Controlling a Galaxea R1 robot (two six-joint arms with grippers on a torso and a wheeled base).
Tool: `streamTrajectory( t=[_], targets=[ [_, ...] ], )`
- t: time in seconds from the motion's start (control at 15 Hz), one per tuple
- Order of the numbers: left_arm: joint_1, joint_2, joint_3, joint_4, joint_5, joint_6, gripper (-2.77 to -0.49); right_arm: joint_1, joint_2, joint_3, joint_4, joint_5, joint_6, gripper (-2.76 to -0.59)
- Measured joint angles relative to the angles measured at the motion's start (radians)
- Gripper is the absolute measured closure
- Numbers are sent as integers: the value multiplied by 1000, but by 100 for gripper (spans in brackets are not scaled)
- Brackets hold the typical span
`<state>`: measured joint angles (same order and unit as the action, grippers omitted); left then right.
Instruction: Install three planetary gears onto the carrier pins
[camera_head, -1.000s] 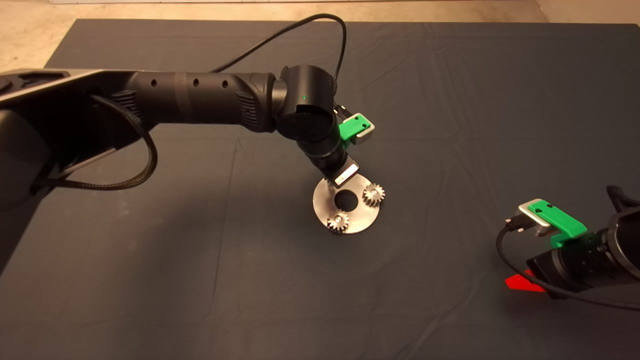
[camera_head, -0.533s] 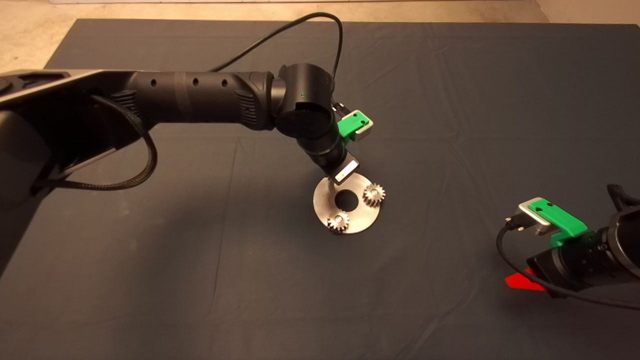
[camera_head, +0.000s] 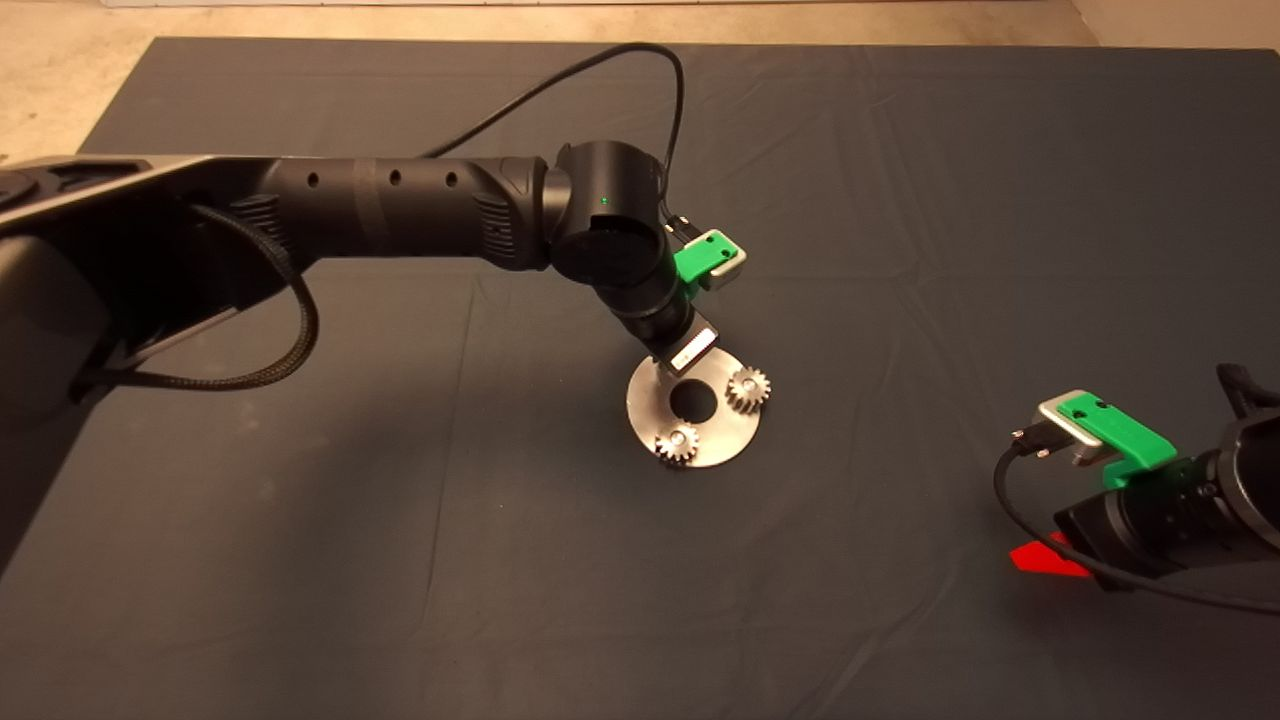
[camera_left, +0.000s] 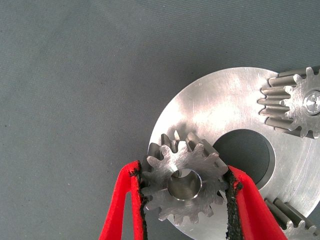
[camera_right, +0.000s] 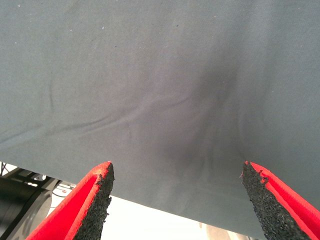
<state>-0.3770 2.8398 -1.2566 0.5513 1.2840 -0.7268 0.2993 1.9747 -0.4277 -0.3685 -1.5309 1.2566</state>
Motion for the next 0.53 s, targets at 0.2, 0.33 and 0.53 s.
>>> streamTrajectory(
  t=[0.2, 0.33, 0.53],
  targets=[
    [0, 0, 0, 0, -2, 0, -65, 0, 0, 0, 0, 0, 0, -190],
    [0, 0, 0, 0, -1, 0, -65, 0, 0, 0, 0, 0, 0, -190],
    [0, 1, 3, 0, 9, 3, -65, 0, 0, 0, 0, 0, 0, -190]
  ],
)
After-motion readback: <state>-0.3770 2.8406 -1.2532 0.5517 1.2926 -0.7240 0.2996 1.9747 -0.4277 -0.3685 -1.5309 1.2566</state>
